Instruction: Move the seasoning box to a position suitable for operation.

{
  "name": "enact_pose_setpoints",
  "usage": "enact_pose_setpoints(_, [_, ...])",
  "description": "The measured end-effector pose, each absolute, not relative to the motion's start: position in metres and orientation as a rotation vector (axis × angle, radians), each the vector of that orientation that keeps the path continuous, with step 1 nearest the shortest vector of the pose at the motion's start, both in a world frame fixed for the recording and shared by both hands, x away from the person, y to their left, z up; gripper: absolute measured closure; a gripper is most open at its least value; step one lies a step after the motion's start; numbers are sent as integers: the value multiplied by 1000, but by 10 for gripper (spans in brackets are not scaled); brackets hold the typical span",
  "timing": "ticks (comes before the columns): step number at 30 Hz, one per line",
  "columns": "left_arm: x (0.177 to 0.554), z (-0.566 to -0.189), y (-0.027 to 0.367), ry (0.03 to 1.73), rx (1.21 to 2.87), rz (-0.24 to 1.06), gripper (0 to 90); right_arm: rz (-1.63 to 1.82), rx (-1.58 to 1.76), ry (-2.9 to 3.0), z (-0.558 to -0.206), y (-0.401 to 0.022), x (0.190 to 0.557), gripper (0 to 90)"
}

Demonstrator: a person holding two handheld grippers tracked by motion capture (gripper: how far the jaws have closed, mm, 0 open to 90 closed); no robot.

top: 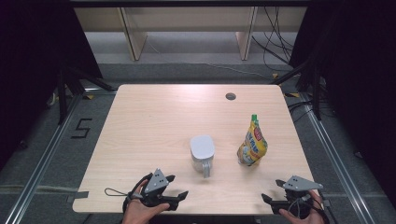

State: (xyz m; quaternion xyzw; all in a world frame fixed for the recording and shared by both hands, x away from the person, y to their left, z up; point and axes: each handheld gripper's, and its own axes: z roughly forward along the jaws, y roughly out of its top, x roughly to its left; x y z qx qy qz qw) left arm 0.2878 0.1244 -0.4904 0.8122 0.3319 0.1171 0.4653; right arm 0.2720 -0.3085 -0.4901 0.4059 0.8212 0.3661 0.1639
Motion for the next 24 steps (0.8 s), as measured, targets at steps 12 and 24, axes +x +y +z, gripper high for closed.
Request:
enact_pose_setpoints(12, [289, -490, 123, 816, 1987, 291, 261, 1057, 1151, 2370, -491, -308, 273, 233])
enact_pose_setpoints(24, [297, -488, 115, 806, 1975, 296, 266, 1061, 1152, 2374, -491, -309, 274, 232])
